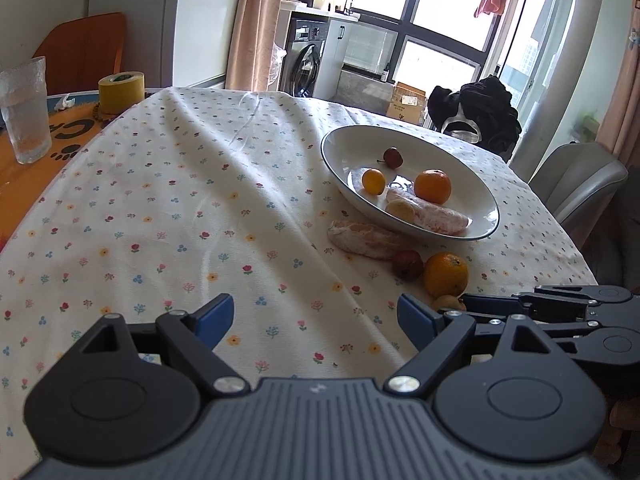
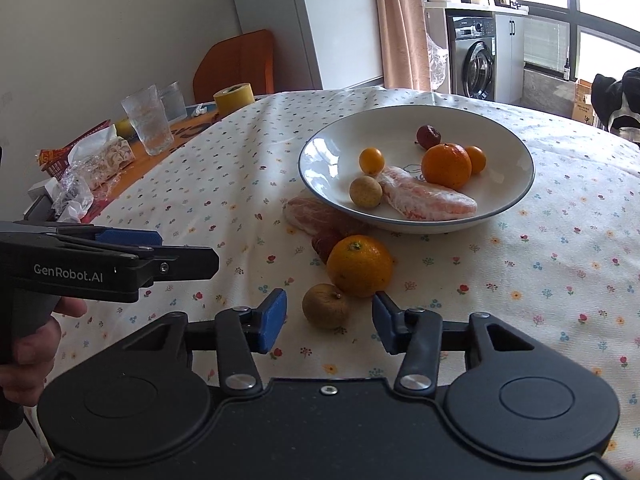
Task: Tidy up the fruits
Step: 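Grasp another kiwi with the right tool while the left tool grasps an orange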
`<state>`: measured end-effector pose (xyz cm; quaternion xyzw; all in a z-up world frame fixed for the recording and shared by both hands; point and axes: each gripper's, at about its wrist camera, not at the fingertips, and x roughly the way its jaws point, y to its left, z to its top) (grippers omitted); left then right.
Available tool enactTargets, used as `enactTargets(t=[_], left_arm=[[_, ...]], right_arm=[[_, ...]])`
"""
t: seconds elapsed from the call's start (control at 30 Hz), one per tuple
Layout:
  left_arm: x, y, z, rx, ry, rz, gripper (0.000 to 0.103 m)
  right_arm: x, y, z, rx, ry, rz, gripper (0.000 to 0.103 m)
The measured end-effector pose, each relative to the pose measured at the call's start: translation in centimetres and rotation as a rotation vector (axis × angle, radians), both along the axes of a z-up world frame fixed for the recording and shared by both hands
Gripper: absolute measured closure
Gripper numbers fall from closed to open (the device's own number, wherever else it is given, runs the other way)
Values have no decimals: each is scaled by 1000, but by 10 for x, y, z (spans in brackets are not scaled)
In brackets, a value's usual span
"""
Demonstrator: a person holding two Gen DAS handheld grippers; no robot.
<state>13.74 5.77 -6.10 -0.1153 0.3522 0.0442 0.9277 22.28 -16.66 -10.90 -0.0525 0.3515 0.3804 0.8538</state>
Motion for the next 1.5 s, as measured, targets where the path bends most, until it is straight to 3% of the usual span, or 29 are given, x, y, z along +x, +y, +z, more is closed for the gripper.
enactTargets(t=[0.07, 0.67, 1.03, 1.37, 1.5], left_arm=[[2, -2, 0, 5, 1, -8, 16], [23, -37, 5, 12, -41, -107, 19], [41, -66, 3, 8, -46, -184, 39], [58, -85, -3, -7, -34, -236, 51], [65, -91, -9, 43, -22, -232, 52]], right_arm=[[2, 0, -2, 1, 16, 5, 78], [13, -37, 1, 23, -4, -59, 79], [19, -62, 1, 35, -13, -108, 78], [25, -80, 3, 48, -21, -146, 78], [27, -82, 3, 51, -21, -156, 78]])
